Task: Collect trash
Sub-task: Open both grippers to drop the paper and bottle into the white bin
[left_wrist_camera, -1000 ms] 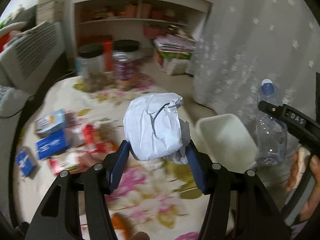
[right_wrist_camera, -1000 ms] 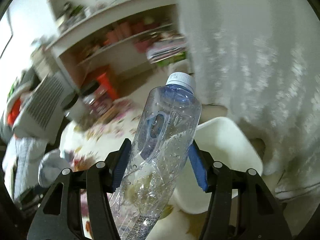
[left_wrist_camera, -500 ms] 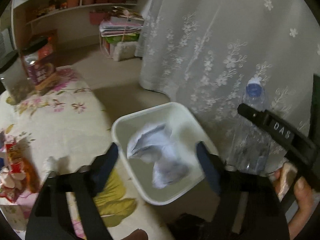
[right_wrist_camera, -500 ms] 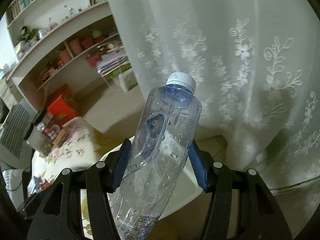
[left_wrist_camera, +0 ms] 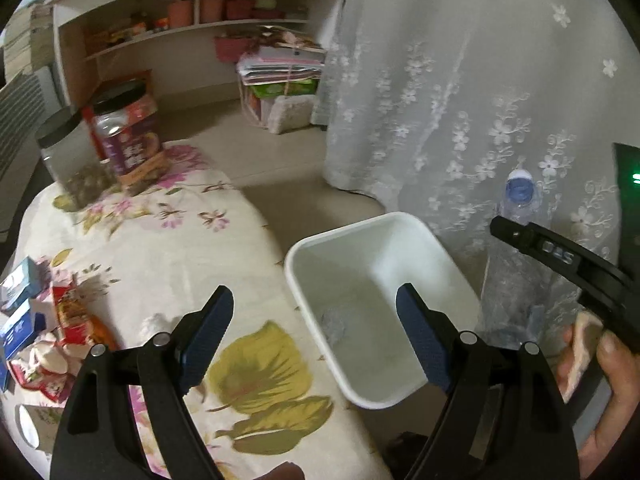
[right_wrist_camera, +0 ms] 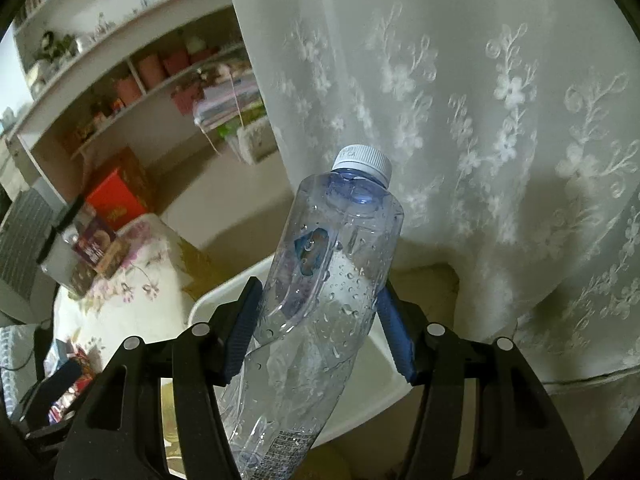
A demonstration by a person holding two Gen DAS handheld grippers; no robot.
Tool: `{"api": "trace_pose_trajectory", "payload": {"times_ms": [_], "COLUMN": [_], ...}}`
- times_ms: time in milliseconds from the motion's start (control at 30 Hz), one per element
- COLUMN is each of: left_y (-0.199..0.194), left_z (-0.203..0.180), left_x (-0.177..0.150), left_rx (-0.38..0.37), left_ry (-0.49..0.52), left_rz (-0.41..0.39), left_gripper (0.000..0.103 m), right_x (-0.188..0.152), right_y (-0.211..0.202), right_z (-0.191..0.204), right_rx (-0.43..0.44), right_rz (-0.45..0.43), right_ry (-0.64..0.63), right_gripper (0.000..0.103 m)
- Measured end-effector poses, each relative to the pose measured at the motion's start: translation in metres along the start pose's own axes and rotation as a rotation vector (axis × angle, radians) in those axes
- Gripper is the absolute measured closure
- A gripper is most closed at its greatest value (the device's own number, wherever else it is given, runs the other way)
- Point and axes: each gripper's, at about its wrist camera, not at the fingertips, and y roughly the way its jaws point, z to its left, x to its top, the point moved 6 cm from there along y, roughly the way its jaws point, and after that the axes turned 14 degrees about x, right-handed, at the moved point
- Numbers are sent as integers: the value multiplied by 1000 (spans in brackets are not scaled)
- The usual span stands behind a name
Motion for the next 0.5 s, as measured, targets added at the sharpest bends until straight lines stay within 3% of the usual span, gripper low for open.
{"api": "trace_pose_trajectory", "payload": {"times_ms": [233,267,300,367,500], "left_y": [-3,-4,-5,-10,-17], "left_z": [30,34,38,48,68], "left_x": [-13,-14,-15,-15,-17], "left_rx": [40,43,46,54,72], "left_ry": [-12,-18,-22,-34,-65], "left_rz": [12,12,10,2,-9], "left_gripper": [22,22,22,22,22], "right_x": [-7,-7,-7,-6,-6], "right_y": [30,32,33,29,21], "right_z": [11,16,20,26,40], "right_rx": [29,32,20,-59,-42], "right_rz": [65,68,68,29,7], "right_ry": [52,45,33,4,-17], "right_gripper": [46,43,28,16,17]}}
